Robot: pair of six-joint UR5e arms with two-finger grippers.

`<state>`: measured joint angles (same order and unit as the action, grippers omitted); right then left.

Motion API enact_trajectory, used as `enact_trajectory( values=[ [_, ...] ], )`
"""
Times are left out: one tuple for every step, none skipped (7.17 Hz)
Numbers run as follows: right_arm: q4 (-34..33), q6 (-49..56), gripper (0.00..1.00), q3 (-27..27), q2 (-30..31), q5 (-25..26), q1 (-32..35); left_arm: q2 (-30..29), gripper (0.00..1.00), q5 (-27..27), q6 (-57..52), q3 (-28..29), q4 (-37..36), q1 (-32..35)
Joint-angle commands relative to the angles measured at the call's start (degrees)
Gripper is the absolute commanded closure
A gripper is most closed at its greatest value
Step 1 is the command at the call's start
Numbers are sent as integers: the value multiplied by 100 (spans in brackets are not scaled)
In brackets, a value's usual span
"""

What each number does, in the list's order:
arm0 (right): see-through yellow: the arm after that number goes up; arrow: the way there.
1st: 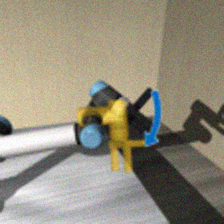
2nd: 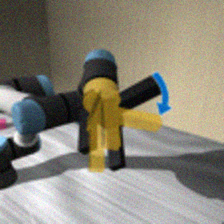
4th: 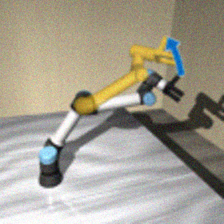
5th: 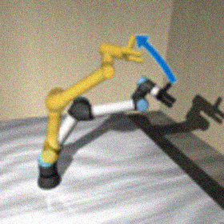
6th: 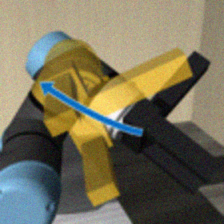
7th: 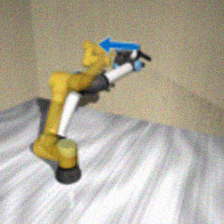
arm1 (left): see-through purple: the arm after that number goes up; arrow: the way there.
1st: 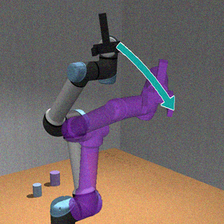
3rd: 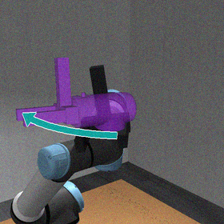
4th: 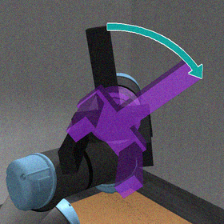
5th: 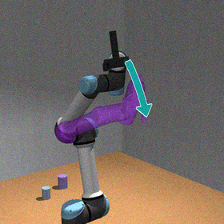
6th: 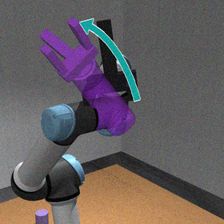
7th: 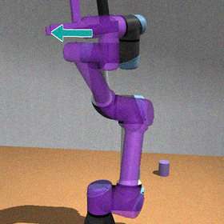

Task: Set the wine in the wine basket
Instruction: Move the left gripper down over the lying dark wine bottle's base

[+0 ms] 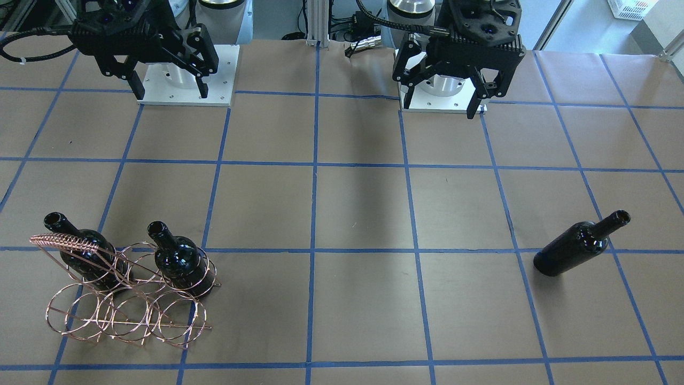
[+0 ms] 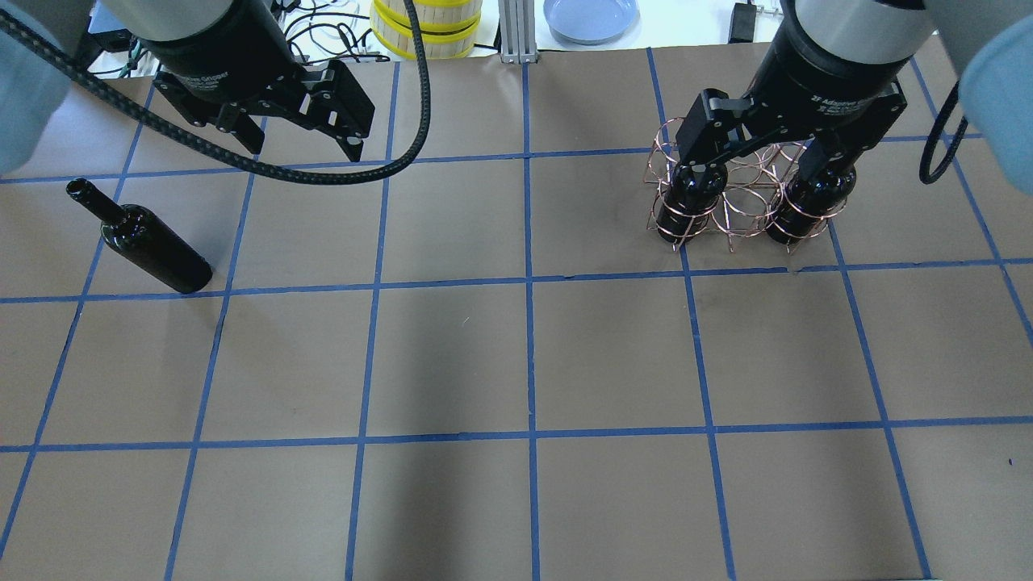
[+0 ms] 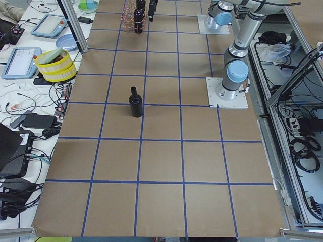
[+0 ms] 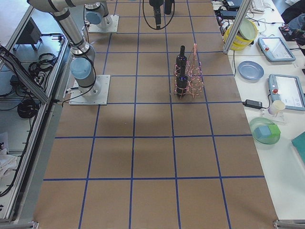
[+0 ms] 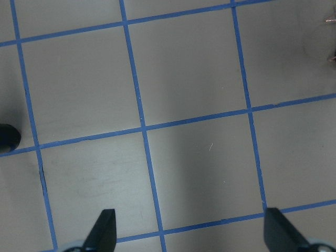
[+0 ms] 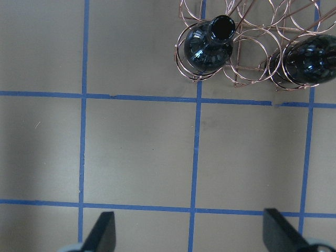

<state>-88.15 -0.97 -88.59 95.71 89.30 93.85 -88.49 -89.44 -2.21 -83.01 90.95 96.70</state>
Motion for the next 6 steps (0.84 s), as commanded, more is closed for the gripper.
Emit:
enact_trajectory(
  values=[
    [-9, 0, 0, 0, 0, 0, 2, 24, 0, -265, -7, -109, -42, -20],
    [-9, 0, 0, 0, 0, 0, 2, 25, 0, -215, 10, -101, -77, -37],
    [0, 0, 0, 0, 0, 9, 2, 25, 0, -188, 11, -110, -34, -229],
    [-9, 0, 0, 0, 0, 9, 2, 33, 1, 142, 45, -110, -7, -422],
    [-9, 0, 0, 0, 0, 9, 2, 33, 2, 250, 72, -75, 80, -503],
    [0, 0, 0, 0, 0, 9, 2, 25, 3, 199, 63, -66, 107, -704]
  ],
)
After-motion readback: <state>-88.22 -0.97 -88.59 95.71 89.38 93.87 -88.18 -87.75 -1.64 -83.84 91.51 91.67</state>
